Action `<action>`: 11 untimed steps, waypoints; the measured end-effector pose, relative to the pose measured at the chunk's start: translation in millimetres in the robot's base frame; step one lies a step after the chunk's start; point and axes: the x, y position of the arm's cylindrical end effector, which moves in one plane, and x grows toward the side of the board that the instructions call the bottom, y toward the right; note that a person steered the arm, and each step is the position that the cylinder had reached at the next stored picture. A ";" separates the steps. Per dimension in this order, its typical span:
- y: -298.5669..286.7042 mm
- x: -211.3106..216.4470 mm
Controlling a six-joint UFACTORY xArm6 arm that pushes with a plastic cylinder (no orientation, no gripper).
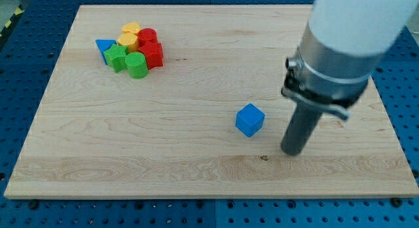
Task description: Slide the blue cube to the yellow heart
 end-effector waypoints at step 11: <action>-124.8 -71.9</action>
